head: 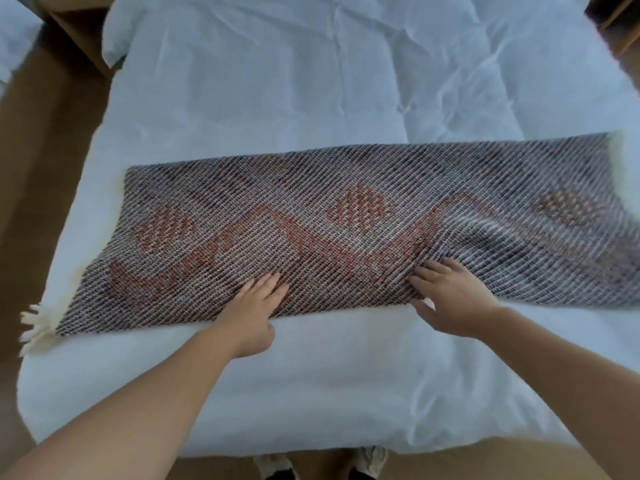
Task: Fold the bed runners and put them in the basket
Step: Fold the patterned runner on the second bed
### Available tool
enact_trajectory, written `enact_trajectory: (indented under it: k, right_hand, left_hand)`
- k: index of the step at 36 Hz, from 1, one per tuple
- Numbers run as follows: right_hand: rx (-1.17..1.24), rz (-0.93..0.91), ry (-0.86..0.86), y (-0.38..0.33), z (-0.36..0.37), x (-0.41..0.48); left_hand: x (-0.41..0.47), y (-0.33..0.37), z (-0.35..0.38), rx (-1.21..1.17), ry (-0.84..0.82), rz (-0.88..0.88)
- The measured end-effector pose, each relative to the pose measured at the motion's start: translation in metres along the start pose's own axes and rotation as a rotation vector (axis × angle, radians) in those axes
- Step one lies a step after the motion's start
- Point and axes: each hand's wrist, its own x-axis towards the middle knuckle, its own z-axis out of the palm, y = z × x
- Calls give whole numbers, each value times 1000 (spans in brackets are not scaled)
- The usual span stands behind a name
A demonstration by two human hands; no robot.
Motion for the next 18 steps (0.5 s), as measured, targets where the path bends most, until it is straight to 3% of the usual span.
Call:
enact_trajectory:
  k: [5,12,18]
  right_hand:
    - [231,108,90,-18,-8,48]
    - [460,426,356,20,0,28]
    - [262,450,154,91,36,-50]
  left_hand:
    - [40,36,-19,-64,169,-9]
    - [89,104,-20,-71,206,103]
    - [114,163,-11,-16,190,219]
